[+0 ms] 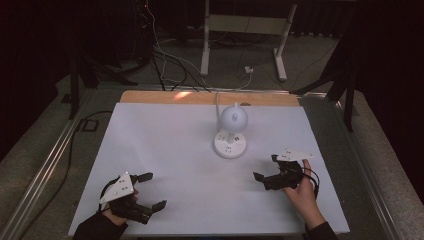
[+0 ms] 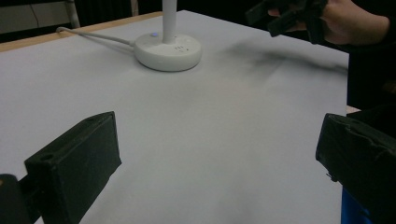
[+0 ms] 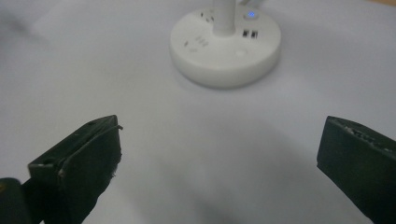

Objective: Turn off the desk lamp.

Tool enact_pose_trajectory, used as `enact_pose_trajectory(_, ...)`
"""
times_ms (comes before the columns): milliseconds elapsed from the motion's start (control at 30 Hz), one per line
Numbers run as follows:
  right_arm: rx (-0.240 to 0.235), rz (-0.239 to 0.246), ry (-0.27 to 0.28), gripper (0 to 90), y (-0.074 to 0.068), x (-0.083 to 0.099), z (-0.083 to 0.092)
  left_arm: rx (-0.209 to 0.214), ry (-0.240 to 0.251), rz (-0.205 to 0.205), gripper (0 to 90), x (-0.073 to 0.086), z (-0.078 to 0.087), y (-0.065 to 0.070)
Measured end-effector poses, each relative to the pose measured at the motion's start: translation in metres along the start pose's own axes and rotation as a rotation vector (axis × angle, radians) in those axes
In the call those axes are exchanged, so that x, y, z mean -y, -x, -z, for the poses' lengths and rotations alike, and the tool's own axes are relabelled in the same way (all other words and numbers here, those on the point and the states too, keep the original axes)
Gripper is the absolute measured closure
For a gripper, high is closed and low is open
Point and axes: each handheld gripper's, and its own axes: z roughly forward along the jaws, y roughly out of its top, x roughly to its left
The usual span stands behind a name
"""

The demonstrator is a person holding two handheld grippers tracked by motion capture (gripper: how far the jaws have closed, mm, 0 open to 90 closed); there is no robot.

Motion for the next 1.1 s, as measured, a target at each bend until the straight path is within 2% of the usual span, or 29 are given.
enact_pose_trajectory(267, 0.015, -0.049, -0.007, 0.0, 0.003, 0.030, 0.029, -0.003, -0.009, -0.005, 0.5, 0.000, -0.001, 0.001)
enact_pose_trajectory(333, 0.012, -0.059, 0.005, 0.0, 0.004, 0.037, 0.035, -0.004, -0.006, -0.003, 0.4, 0.000, -0.001, 0.001)
enact_pose_trajectory(500, 0.014, -0.074, -0.003, 0.0, 0.004, 0.053, 0.045, -0.003, -0.009, -0.007, 0.5, 0.000, -0.001, 0.001)
enact_pose_trajectory(700, 0.024, -0.042, -0.024, 0.0, 0.006, 0.067, 0.046, -0.002, -0.011, -0.007, 0.4, 0.000, -0.001, 0.001)
enact_pose_trajectory(1100, 0.007, -0.034, -0.032, 0.0, 0.010, 0.066, 0.036, -0.003, -0.010, -0.001, 0.4, 0.000, -0.001, 0.000)
